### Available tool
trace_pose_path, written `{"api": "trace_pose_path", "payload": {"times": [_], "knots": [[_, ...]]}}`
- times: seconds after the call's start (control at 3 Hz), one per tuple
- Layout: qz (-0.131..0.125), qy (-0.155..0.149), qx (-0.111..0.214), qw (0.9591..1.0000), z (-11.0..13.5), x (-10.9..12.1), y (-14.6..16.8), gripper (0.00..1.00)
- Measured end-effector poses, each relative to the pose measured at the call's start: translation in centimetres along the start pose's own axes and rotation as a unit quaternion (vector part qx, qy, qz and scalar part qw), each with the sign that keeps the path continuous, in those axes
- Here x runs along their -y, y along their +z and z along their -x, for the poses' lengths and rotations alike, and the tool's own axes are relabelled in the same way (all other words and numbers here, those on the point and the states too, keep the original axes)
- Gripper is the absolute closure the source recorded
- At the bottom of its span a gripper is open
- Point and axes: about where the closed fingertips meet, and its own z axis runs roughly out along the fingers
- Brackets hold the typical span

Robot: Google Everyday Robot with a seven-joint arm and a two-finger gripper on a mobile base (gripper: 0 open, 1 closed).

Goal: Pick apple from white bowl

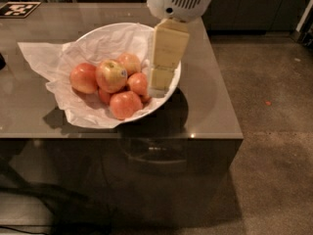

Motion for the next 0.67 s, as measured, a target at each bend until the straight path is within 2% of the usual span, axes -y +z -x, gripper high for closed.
{"api": "trace_pose_path", "payload": {"times": [0.33,0.67], "knots": [[0.027,0.009,0.008,0.9996,2.0,1.8,3.2,0.00],[0.078,0.012,0.024,0.9966,3.6,2.9,6.6,0.00]]}}
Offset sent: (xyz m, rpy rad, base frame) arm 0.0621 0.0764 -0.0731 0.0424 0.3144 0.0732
